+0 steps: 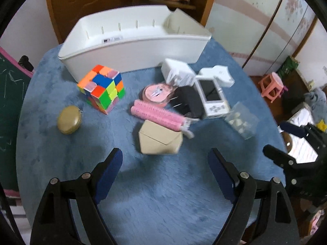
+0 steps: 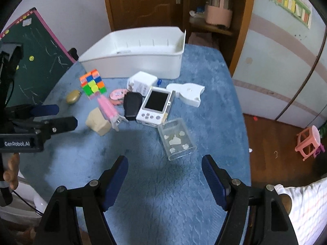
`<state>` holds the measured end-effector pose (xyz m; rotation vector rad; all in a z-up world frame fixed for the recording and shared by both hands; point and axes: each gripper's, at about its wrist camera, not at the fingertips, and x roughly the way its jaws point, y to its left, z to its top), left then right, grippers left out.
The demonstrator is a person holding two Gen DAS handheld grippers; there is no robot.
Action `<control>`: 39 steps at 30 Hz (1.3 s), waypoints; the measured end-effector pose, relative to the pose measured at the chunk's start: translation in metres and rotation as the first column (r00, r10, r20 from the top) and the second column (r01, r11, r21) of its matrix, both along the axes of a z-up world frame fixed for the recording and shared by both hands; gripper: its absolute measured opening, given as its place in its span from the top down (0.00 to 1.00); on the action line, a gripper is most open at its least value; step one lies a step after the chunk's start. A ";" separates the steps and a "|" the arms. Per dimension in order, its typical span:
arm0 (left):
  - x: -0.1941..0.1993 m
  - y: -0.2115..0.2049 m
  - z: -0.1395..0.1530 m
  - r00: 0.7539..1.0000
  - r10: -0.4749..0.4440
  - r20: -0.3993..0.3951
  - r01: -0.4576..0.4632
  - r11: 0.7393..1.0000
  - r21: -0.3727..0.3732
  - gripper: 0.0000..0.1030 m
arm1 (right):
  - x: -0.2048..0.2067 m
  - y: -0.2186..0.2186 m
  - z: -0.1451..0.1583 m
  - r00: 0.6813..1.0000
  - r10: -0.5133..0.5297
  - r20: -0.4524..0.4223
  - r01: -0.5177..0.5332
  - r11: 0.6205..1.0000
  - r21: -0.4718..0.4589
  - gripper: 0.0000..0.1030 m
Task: Organize rigid objects
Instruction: 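Grasp the beige pouch with left tool while right tool grasps clear square case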
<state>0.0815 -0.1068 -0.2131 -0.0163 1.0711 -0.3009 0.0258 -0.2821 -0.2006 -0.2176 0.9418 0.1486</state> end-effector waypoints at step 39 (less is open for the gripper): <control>0.041 -0.028 -0.044 0.983 -0.171 -0.068 0.176 0.981 0.085 0.34 | 0.078 -0.012 -0.074 0.995 0.042 -0.088 -0.046 0.998 -0.043 0.43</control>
